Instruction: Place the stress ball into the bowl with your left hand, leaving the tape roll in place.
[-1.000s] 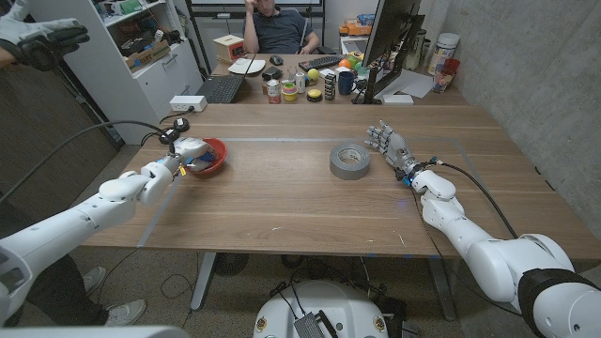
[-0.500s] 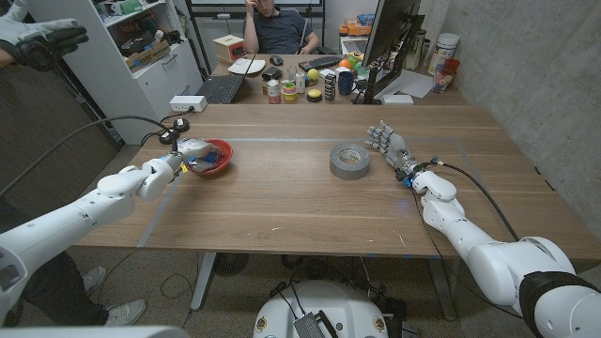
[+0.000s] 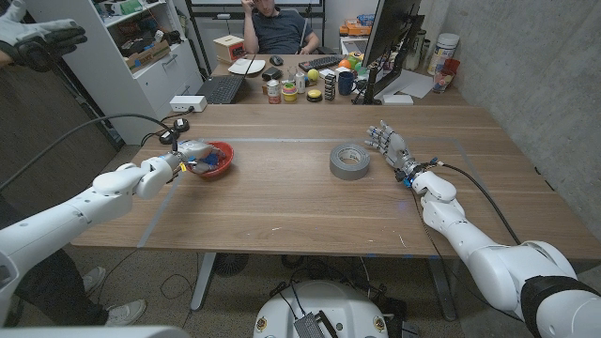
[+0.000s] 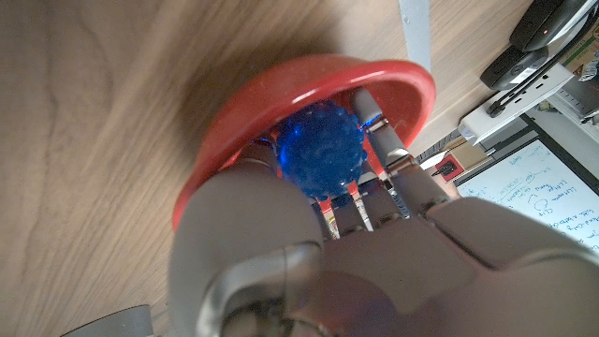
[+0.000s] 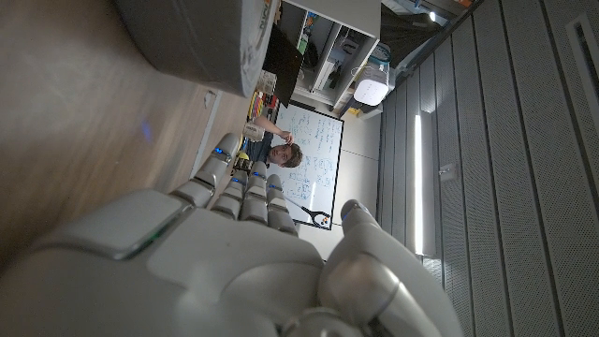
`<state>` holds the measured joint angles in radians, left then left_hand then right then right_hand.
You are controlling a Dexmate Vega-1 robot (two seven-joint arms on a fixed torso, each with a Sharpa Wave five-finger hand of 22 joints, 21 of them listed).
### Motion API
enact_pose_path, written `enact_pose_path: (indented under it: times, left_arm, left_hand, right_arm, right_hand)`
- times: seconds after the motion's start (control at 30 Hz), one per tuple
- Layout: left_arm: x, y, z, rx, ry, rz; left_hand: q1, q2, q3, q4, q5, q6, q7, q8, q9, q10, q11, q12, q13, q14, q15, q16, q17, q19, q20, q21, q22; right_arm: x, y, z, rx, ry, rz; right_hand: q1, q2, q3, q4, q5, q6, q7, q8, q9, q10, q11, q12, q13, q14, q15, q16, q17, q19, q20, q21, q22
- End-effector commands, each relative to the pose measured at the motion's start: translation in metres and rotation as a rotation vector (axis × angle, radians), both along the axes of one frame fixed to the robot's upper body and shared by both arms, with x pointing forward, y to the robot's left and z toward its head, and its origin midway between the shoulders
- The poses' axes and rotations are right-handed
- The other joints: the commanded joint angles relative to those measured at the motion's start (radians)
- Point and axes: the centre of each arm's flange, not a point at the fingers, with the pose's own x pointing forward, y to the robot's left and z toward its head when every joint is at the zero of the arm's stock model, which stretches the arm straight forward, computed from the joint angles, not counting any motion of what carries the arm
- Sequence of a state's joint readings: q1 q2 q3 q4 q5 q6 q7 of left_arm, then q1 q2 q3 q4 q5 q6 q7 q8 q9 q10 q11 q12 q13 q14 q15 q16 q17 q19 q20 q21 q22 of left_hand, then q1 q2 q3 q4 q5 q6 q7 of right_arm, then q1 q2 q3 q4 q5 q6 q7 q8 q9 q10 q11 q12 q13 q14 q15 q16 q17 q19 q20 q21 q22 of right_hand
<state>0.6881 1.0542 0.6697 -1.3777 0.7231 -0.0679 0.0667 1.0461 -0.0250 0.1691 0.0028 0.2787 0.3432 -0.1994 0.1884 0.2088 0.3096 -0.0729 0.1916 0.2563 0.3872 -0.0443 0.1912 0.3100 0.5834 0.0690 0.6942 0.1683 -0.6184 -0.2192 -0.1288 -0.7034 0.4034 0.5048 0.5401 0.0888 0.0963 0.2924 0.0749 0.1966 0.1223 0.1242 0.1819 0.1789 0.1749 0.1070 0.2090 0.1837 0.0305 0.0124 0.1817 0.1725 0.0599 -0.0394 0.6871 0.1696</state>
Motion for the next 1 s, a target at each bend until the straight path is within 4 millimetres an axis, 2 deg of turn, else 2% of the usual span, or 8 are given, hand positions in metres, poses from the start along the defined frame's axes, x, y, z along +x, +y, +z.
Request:
enact_pose_path:
  times: [0.03, 0.6, 0.8, 1.0]
  left_arm:
    - [-0.01, -0.004, 0.007, 0.017, -0.019, -0.018]
    - [-0.036, -0.021, 0.027, 0.024, -0.072, -0.099]
    - [-0.041, -0.022, 0.034, 0.02, -0.091, -0.108]
    - [-0.048, -0.021, 0.041, 0.018, -0.111, -0.109]
  left_hand:
    - [-0.019, -0.029, -0.01, 0.005, 0.011, -0.027, -0.012, 0.001, 0.002, -0.062, 0.038, -0.002, -0.001, -0.027, 0.008, -0.003, -0.002, -0.022, 0.036, -0.022, 0.001]
    - [-0.031, -0.032, -0.031, 0.014, 0.018, -0.066, -0.017, 0.003, 0.004, -0.111, 0.053, -0.003, -0.006, -0.073, 0.029, -0.002, -0.009, -0.044, 0.063, -0.058, 0.002]
    - [-0.04, -0.033, -0.043, 0.02, 0.021, -0.081, -0.018, 0.005, 0.005, -0.138, 0.057, -0.004, -0.009, -0.099, 0.043, -0.002, -0.014, -0.059, 0.082, -0.077, 0.002]
    - [-0.044, -0.034, -0.047, 0.022, 0.023, -0.087, -0.019, 0.006, 0.005, -0.146, 0.06, -0.003, -0.011, -0.107, 0.044, -0.001, -0.016, -0.061, 0.086, -0.085, 0.002]
  right_arm:
    - [-0.002, 0.003, -0.002, 0.0, 0.002, 0.002]
    - [0.001, 0.003, -0.002, 0.0, 0.006, 0.008]
    - [0.002, 0.002, -0.003, 0.003, 0.008, 0.008]
    - [0.002, 0.002, -0.004, 0.004, 0.007, 0.007]
  right_hand:
    - [0.0, -0.006, 0.005, 0.007, 0.005, 0.007, 0.0, 0.008, 0.003, 0.011, 0.002, 0.007, 0.004, 0.012, 0.0, -0.002, 0.001, 0.012, -0.027, -0.003, 0.003]
    - [-0.001, -0.008, 0.004, 0.008, 0.005, 0.008, 0.0, 0.008, 0.003, 0.012, 0.002, 0.007, 0.004, 0.012, 0.002, -0.002, 0.001, 0.013, -0.027, -0.009, 0.004]
    - [-0.002, -0.008, 0.003, 0.008, 0.005, 0.009, 0.0, 0.008, 0.003, 0.012, 0.002, 0.007, 0.004, 0.012, 0.002, -0.002, 0.002, 0.013, -0.028, -0.011, 0.004]
    - [-0.003, -0.009, 0.003, 0.009, 0.005, 0.009, 0.001, 0.008, 0.003, 0.012, 0.002, 0.007, 0.004, 0.012, 0.002, -0.002, 0.002, 0.014, -0.028, -0.012, 0.004]
